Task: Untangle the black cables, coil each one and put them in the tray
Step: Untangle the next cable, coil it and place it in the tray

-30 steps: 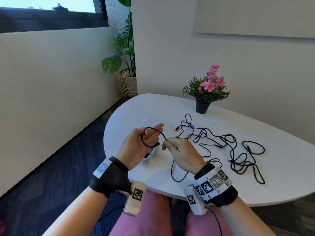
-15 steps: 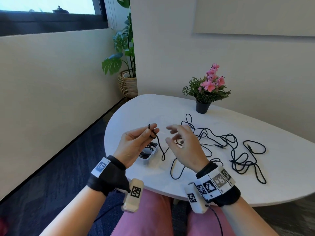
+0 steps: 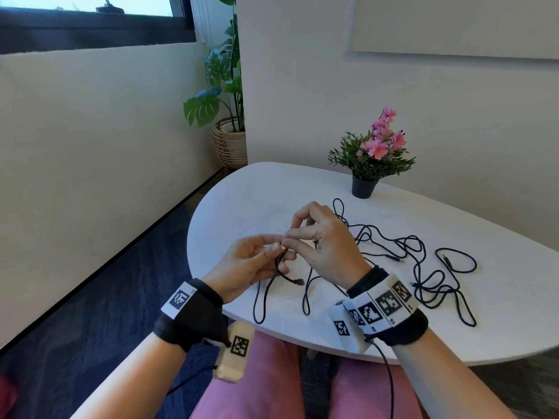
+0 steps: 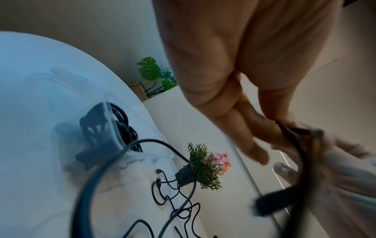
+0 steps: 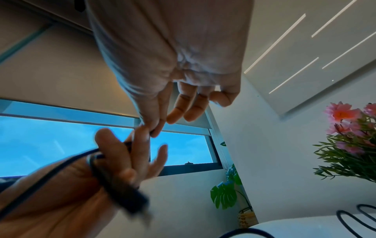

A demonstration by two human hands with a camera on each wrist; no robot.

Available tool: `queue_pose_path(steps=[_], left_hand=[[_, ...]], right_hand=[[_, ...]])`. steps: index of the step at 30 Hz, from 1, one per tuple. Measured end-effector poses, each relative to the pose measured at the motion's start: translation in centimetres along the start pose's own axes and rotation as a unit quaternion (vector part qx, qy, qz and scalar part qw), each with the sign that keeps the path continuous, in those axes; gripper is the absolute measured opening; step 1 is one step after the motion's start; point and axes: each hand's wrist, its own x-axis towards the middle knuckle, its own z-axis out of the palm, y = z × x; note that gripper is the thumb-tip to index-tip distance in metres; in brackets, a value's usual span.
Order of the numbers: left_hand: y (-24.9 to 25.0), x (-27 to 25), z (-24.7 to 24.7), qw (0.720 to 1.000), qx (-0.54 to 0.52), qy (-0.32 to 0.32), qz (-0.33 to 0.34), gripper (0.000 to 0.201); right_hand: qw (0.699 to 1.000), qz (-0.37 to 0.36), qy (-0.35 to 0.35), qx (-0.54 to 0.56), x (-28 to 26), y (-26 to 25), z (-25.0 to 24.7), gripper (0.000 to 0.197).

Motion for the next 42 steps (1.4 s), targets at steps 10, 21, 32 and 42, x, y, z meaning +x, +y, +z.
queue_pose_path(steps=[10, 21, 32, 42], left_hand=[[0.6, 2.0, 1.4, 0.981, -0.164, 0.101, 0.028, 0.033], [1.9, 2.7, -0.2, 0.971, 0.052, 0.217, 0.091, 0.034], [1.7, 1.1, 0.4, 0.959, 0.270, 0.006, -0.084, 0.050], [1.3, 2.0, 1.7, 0.996, 0.029, 0.081, -0.002, 0.042]], right_hand=[[0.937, 0.293, 0.057, 0.184, -1.4, 1.3, 2.4, 0.011], [0.915, 0.201, -0.274, 0.218, -3.5, -0.9, 3.2, 0.019], [0.940, 0.249, 0.022, 0.232, -0.5, 1.4, -1.7, 0.006], [0.910, 0.299, 0.095, 0.273, -1.9, 2.4, -0.9, 0.019]])
